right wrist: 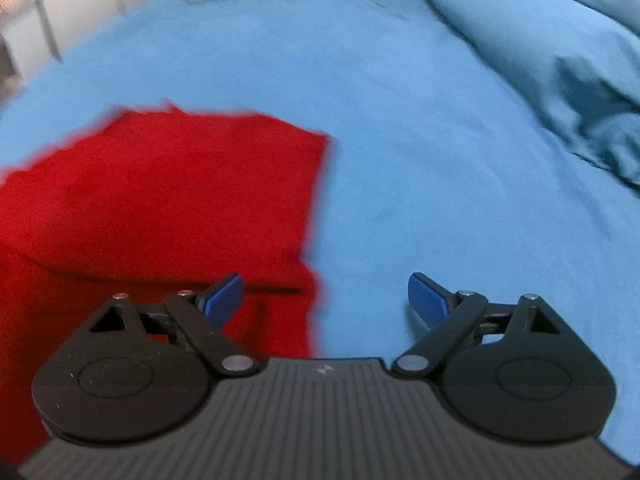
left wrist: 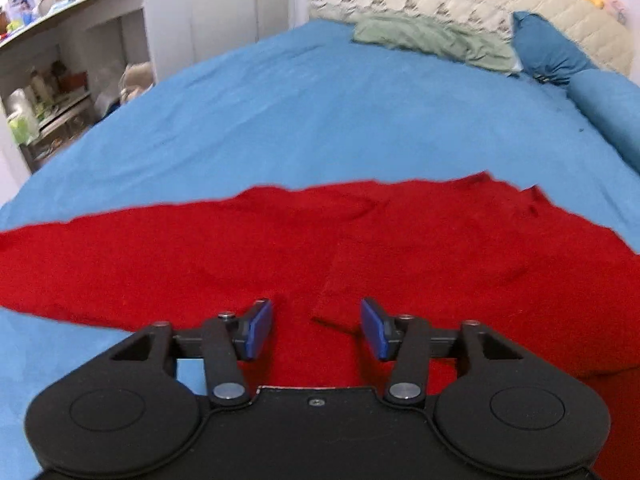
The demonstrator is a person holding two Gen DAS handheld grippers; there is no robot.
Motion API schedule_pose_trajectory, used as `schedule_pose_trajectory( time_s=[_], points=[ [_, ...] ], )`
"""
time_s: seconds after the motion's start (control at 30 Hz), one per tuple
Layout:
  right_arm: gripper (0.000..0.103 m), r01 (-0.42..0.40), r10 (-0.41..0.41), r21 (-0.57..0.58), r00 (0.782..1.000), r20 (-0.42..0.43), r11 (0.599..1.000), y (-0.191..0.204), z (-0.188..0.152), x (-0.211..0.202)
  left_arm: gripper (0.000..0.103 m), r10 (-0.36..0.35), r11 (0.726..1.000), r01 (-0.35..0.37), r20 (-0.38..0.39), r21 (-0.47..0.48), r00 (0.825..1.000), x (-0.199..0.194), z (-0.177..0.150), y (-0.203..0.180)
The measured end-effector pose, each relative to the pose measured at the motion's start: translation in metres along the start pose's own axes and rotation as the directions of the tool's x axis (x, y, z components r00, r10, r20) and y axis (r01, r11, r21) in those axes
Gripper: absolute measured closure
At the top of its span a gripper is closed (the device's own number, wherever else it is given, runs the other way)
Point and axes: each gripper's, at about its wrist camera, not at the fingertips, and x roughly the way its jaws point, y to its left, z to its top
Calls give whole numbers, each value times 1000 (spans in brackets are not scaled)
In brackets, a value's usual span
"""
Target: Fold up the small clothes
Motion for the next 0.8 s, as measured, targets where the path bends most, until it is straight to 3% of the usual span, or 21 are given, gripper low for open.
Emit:
schedule_pose_trajectory(
  time_s=[0.13,0.2,0.27,0.37,0.57,0.67,0.8],
  points=[
    [0,-81,80,18,996,30,997,31,12,19,40,-60,998,60,1,32,998,11,13,-18],
    [0,-81,80,45,997,13,996,37,9,39,40,-78,996,78,4,51,997,19,17,-30],
    [0,-45,51,90,997,-57,995,32,-2,57,40,-100,993,99,4,66,995,27,21,-38],
    [0,-64,66,81,997,-31,995,28,-13,52,40,-127,989,127,-6,80,992,36,21,-46],
    [0,-115,111,64,992,56,991,32,26,49,38,-154,981,162,-86,105,984,54,9,-52],
    [0,-122,115,93,990,78,988,31,51,78,38,-150,982,161,-104,102,983,57,0,-49],
    [0,-50,48,141,999,16,989,15,69,130,37,-147,978,161,-113,129,983,57,-2,-50]
  ],
)
